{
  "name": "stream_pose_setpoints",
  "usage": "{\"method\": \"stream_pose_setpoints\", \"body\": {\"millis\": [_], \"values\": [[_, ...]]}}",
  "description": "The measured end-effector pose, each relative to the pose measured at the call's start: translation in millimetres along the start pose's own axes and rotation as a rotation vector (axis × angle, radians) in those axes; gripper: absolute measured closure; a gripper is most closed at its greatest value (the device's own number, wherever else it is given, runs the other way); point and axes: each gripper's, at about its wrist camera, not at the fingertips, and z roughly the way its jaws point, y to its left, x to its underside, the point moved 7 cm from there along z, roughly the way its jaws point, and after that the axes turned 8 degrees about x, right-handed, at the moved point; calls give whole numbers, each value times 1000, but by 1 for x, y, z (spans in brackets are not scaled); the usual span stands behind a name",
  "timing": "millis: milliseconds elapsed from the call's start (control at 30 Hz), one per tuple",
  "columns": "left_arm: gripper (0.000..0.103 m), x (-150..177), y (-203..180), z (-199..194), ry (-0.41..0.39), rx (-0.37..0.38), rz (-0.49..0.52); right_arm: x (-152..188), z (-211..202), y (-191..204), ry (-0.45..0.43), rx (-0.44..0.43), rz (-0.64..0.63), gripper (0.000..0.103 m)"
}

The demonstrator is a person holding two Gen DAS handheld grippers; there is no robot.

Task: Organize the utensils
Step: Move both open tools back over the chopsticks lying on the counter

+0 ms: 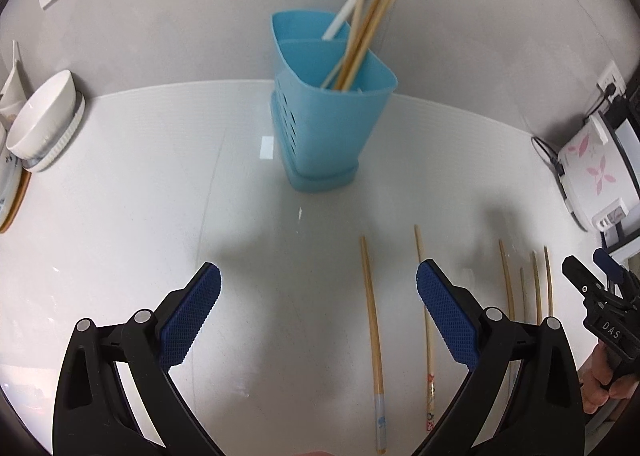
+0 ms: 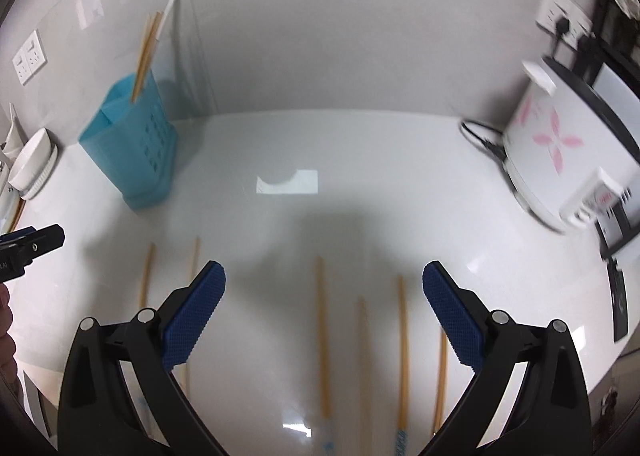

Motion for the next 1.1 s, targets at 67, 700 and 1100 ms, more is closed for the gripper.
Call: {"method": "stream_pose_setpoints", "body": {"millis": [67, 700, 1100], "values": [[7, 8, -2, 4, 13, 0, -1, 12, 2, -8, 22, 3, 8, 8], [12, 75, -18, 50, 182, -26, -19, 83, 35, -23, 262, -17, -52, 41], [24, 98, -19, 72, 274, -58, -17, 100, 52, -16, 392, -17, -62, 65]]}}
